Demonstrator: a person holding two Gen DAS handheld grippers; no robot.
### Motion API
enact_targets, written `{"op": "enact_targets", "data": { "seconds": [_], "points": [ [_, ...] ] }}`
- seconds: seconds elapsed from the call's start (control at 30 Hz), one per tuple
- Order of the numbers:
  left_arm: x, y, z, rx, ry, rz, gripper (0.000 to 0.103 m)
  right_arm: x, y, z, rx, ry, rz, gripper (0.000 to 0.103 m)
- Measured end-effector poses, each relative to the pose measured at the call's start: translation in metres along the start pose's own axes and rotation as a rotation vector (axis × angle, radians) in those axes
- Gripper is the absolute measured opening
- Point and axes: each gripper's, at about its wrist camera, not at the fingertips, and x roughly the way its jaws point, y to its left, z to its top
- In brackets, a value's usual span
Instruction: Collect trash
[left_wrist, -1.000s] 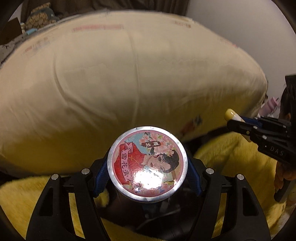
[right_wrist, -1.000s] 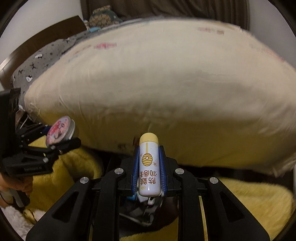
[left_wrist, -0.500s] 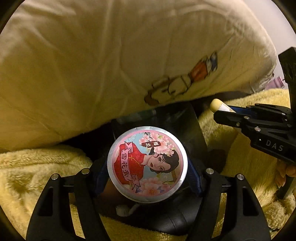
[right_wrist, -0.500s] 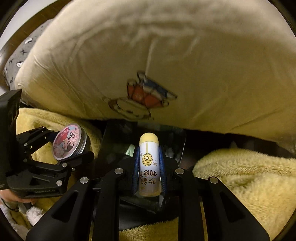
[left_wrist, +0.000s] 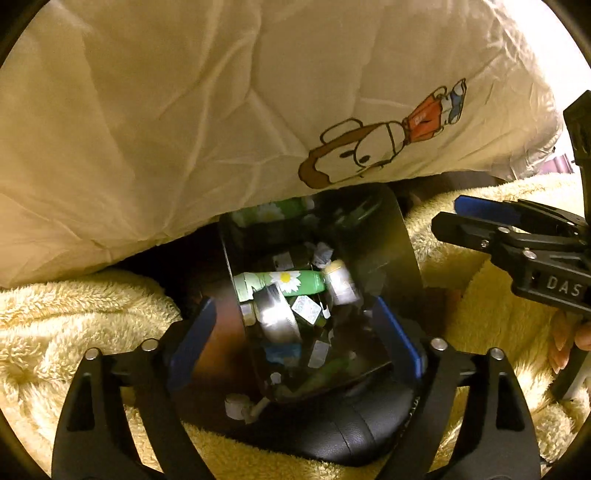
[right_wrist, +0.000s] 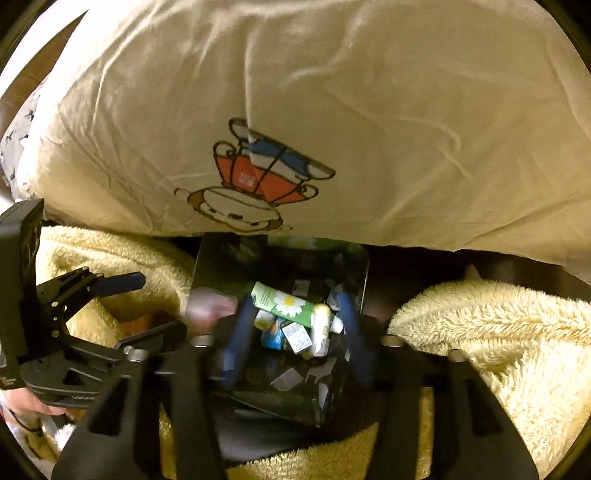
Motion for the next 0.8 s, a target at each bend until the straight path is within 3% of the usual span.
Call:
{"op": "enact_targets", "data": {
  "seconds": [0.1,0.27,0.5,0.8],
  "points": [
    [-0.006,-0.002,0.001,0.0,-0.02,0.022,0.089,-0.005,-0.003,0.002,0.008,-0.021,-0.006,0.063],
    [-0.026,0.003,0.005,-0.009,-0.066,0.043,0.095,-0.018,-0.005,0.005,0.025,-0.067,-0.03,0.09],
    [-0.074,0.011,0.016,-0.04,-0.186,0.079,0.095,-0.062,0.002,0.016,0.015,-0.201,-0.069,0.097],
    [-0.17,0.028,0.044,-0.104,-0.495,0.196,0.095,-0.132,0.031,0.041,-0.076,-0.47,-0.091,0.099]
  ]
}}
